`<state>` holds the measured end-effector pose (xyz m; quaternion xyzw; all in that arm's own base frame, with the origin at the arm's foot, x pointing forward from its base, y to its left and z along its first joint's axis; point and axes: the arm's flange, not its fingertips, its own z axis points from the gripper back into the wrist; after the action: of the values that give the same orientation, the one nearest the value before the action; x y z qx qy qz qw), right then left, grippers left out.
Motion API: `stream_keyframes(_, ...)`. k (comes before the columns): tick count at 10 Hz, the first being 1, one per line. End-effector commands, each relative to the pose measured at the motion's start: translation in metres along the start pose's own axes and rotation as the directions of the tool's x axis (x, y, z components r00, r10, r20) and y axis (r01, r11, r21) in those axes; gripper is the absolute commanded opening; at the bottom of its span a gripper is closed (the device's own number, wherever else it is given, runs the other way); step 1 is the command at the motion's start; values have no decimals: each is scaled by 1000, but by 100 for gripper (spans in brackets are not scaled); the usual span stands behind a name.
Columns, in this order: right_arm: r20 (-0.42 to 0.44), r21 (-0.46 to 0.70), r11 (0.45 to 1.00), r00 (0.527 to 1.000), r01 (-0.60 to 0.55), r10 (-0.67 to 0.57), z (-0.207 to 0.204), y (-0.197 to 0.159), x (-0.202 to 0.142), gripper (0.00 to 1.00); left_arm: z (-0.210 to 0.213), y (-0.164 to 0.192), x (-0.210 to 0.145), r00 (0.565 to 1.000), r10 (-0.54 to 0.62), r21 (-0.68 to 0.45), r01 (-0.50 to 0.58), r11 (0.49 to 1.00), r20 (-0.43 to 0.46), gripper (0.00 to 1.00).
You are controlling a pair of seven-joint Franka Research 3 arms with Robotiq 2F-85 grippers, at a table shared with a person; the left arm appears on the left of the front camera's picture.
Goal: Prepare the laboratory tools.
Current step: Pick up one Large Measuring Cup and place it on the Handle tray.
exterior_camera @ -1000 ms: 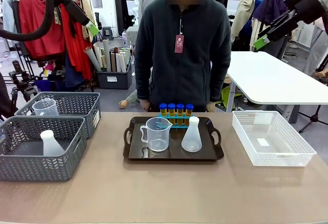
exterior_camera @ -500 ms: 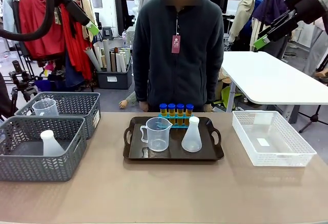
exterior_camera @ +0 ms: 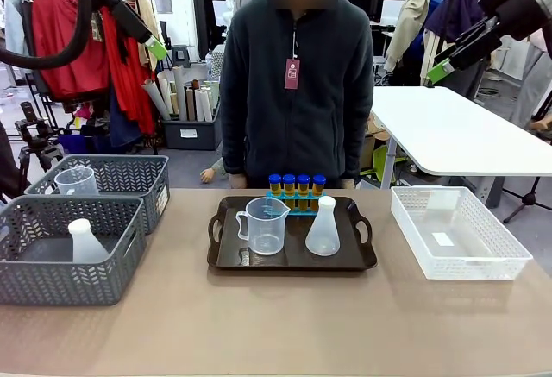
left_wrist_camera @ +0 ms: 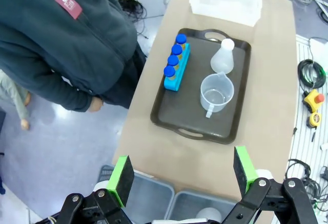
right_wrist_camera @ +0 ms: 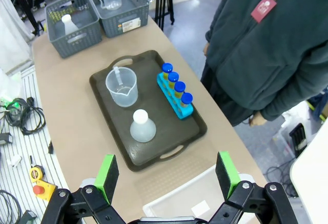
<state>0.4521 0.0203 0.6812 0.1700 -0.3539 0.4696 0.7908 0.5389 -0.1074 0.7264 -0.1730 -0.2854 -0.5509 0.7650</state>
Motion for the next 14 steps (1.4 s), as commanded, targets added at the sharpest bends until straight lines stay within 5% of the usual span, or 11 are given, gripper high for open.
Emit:
stream_keyframes(1, 7, 4, 1000, 1000, -7, 7, 1, 0, 1, 100, 1, 0, 0, 1000, 0, 2, 0, 1000, 1, 100)
stream_keyframes(14, 7, 4, 1000, 1000, -7, 7, 1, 0, 1, 100, 1, 0, 0, 1000, 0, 2, 0, 1000, 1, 100)
